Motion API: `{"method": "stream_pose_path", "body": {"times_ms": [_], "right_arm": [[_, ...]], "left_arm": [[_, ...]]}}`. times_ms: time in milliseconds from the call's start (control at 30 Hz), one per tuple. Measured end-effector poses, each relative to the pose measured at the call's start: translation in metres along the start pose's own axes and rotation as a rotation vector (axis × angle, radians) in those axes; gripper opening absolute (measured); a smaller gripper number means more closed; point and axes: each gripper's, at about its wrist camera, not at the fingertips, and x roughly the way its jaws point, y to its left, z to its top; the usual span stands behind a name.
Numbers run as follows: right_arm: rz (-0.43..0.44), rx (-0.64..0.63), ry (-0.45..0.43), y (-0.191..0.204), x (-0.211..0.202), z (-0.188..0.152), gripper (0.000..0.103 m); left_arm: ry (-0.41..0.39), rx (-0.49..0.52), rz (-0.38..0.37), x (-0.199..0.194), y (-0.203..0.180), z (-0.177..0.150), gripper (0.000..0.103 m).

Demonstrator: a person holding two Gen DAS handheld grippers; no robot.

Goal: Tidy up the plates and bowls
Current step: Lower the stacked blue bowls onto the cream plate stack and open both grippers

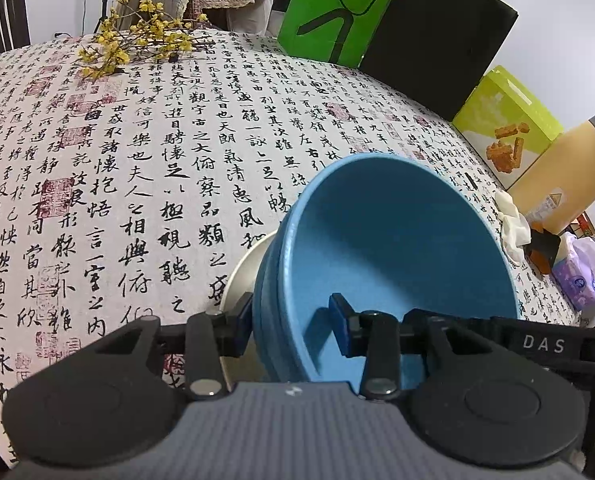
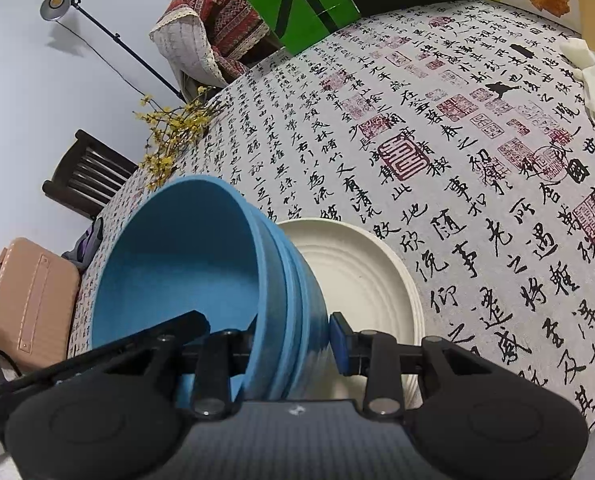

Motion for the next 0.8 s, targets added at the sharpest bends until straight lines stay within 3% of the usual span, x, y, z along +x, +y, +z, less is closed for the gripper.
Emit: {"method": "stream_pose_path", "body": {"times_ms": [67,167,200,333,400,533,600,700,800], "right_arm": [[0.000,-0.005,-0.007,0.000,0.000,-0.002,0.038],[0.009,-0.037,-0.038,0.001,-0.006,-0.006,0.046],[0.016,-0.056,-0.056,0.002,-0.010,-0.008,0.047],[0.039,-0.141,-0.164,0.004,-0.032,-0.016,0.074],[0.043,-0.193,-0.225,0.005,-0.044,-0.023,0.085],[0.045,-0.283,-0.320,0.006,-0.060,-0.038,0.090],[0.064,-0.314,-0.364,0.003,-0.066,-0.048,0.102],[0.092,-0.370,-0.449,-0.003,-0.078,-0.066,0.103],[0.114,-0.413,-0.531,-0.010,-0.089,-0.088,0.103]], "left_arm": [[-0.004,-0.001,-0.011,-0.001,0.000,-0.001,0.047],[-0.018,-0.006,-0.038,-0.006,0.001,-0.005,0.071],[-0.039,0.001,-0.033,-0.010,0.001,-0.008,0.075],[-0.119,0.015,-0.032,-0.027,0.003,-0.017,0.087],[-0.173,0.012,-0.036,-0.038,0.005,-0.025,0.102],[-0.300,0.045,-0.005,-0.057,0.007,-0.047,0.103],[-0.361,0.053,0.001,-0.065,0.009,-0.062,0.103],[-0.472,0.061,0.007,-0.077,0.010,-0.084,0.103],[-0.575,0.109,0.059,-0.090,0.004,-0.106,0.103]]}}
